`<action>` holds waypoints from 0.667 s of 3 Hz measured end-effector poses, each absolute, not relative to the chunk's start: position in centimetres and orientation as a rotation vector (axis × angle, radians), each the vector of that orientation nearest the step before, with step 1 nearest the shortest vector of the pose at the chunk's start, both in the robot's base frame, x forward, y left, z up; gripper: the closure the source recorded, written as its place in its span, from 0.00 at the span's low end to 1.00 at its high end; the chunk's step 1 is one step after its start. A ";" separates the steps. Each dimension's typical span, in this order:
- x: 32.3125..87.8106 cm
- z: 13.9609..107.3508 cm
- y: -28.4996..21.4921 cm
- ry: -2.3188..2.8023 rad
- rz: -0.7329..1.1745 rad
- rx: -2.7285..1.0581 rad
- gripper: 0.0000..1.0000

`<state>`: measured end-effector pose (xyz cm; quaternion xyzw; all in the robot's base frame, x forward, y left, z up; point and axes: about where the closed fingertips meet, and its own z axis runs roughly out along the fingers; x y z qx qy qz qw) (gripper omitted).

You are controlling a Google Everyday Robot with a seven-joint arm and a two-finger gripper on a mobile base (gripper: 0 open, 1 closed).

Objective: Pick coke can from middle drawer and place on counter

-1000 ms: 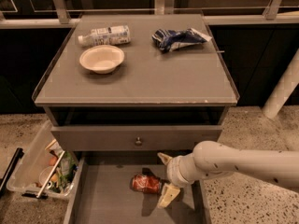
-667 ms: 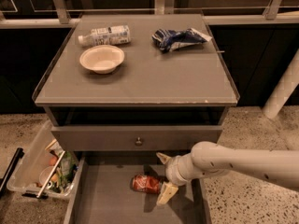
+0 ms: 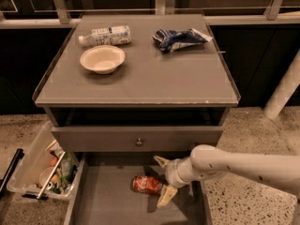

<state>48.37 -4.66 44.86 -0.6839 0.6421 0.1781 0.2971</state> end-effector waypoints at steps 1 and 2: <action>48.8 43.5 -4.7 1.667 0.484 -1.821 0.00; 49.2 41.4 -4.8 1.681 0.501 -1.805 0.00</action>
Offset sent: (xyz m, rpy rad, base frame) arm 0.0138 -0.0076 -0.0595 0.0383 0.0142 -0.0102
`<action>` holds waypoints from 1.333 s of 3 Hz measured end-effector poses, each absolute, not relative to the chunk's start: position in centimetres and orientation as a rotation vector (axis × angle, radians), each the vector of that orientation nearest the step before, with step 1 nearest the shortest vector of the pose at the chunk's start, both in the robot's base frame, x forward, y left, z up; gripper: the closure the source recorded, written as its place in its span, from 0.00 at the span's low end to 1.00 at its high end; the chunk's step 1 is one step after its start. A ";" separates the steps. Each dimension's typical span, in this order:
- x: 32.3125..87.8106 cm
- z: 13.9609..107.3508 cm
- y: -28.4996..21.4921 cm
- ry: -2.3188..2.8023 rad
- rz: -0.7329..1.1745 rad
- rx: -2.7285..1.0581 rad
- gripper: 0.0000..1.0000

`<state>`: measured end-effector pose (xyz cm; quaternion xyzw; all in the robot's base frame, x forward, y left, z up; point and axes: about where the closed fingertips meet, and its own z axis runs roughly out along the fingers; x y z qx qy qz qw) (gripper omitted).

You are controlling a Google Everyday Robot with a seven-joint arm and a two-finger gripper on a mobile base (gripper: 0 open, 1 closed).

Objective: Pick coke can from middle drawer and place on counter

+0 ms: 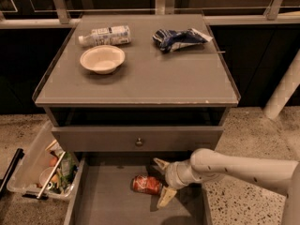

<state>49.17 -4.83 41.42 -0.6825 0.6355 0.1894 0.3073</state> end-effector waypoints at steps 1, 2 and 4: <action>48.9 39.1 -4.2 1.730 0.566 -1.759 0.00; 48.4 37.2 -3.4 1.804 0.613 -1.692 0.00; 48.1 35.9 -3.0 1.900 0.624 -1.615 0.18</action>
Offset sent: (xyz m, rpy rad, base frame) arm -0.0118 0.0193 -0.0642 0.0650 0.1857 -0.1643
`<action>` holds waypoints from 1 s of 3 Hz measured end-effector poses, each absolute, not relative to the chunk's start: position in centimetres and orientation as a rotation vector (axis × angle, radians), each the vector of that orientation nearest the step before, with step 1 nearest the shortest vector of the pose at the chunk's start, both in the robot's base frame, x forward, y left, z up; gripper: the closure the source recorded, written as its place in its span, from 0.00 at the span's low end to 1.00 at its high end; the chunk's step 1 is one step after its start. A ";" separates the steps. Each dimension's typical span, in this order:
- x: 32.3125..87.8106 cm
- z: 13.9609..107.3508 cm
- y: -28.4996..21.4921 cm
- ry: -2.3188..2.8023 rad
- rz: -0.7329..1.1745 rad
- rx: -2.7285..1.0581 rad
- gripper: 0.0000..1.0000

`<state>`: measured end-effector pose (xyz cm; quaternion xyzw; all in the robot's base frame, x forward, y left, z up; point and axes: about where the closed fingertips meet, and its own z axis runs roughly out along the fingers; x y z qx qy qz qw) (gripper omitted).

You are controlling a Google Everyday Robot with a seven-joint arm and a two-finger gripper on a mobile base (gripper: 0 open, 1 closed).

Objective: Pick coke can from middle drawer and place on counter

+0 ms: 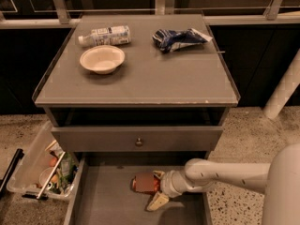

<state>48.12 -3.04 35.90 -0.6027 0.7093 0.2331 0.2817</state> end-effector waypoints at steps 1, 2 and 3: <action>48.1 35.9 -3.0 1.900 0.625 -1.615 0.42; 48.1 35.9 -3.0 1.900 0.625 -1.615 0.65; 48.1 35.9 -3.0 1.900 0.624 -1.615 0.88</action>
Offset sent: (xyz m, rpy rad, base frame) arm 0.0000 0.0000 0.0000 0.0000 0.0000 0.0000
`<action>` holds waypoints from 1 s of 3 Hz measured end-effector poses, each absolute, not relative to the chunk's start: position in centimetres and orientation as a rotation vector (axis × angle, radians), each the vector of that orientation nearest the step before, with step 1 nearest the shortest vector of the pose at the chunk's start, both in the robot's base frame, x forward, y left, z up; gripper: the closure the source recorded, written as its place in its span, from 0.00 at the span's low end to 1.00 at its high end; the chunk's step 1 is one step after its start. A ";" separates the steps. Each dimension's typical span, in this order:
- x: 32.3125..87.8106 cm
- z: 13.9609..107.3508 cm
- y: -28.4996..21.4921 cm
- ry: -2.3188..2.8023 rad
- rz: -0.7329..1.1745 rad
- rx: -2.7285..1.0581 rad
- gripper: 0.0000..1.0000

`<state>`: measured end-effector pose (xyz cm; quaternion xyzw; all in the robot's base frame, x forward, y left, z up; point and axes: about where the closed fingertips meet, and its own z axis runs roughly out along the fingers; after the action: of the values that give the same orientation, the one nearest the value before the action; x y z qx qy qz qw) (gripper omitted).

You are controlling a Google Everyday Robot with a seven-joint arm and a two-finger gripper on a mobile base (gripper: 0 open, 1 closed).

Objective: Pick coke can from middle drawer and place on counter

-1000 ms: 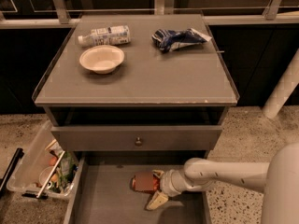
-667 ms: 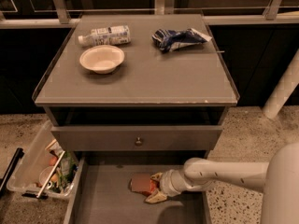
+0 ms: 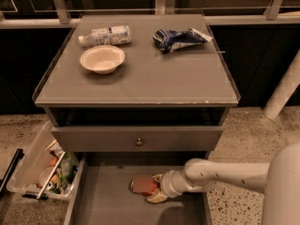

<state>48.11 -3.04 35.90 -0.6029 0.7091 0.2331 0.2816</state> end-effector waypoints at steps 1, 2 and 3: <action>48.0 36.1 -2.9 1.892 0.619 -1.643 1.00; 47.7 37.6 -3.4 1.866 0.583 -1.669 1.00; 47.1 40.7 -4.7 1.809 0.531 -1.678 1.00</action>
Offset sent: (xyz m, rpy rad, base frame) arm -0.0050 -0.0149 0.0421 -0.0538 -0.0888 0.0488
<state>47.10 -4.72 40.71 -0.6333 0.6830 0.2005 0.3039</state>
